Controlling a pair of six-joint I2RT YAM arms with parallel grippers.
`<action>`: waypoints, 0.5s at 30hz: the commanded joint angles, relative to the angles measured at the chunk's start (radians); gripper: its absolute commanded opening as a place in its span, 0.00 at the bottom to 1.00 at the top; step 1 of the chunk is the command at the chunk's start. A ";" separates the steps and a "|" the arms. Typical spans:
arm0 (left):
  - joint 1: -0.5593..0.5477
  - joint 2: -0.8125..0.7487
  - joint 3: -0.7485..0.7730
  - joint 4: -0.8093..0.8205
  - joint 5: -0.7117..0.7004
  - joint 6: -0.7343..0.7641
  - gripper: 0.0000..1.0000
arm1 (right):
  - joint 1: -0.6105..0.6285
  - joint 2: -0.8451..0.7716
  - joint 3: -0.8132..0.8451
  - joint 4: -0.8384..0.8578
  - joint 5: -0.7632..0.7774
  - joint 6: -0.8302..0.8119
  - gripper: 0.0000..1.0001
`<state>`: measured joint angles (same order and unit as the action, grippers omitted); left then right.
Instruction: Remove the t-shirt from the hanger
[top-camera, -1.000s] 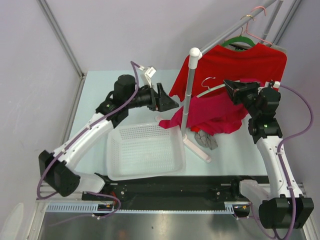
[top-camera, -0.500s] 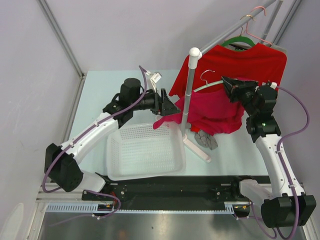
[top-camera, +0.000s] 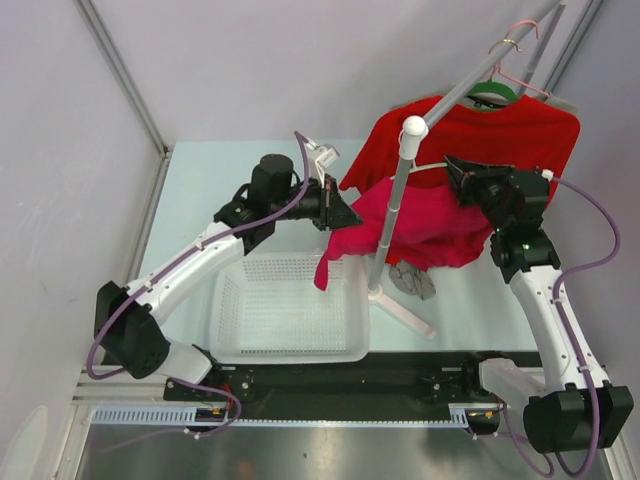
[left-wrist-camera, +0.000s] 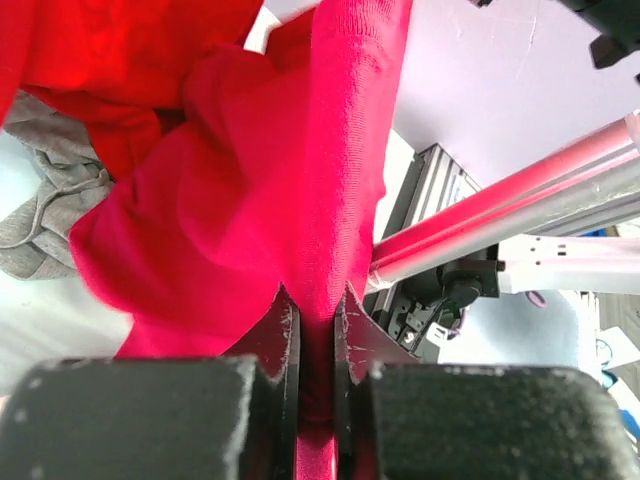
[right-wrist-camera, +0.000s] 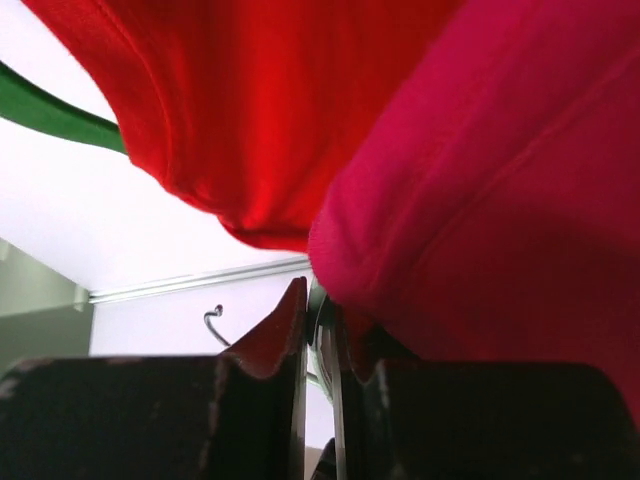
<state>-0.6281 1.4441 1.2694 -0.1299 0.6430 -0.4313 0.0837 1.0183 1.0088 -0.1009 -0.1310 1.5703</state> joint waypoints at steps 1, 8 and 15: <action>0.002 -0.004 0.061 -0.031 -0.095 -0.020 0.00 | 0.063 -0.021 0.100 0.004 -0.068 -0.124 0.17; -0.001 -0.016 0.088 -0.037 -0.121 0.046 0.00 | 0.103 0.023 0.137 -0.054 -0.102 -0.279 0.34; -0.001 -0.036 0.117 -0.053 -0.163 0.154 0.00 | 0.146 0.029 0.168 -0.107 -0.070 -0.378 0.45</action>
<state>-0.6319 1.4422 1.3106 -0.2405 0.5167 -0.3542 0.2035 1.0420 1.1084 -0.1699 -0.2020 1.2991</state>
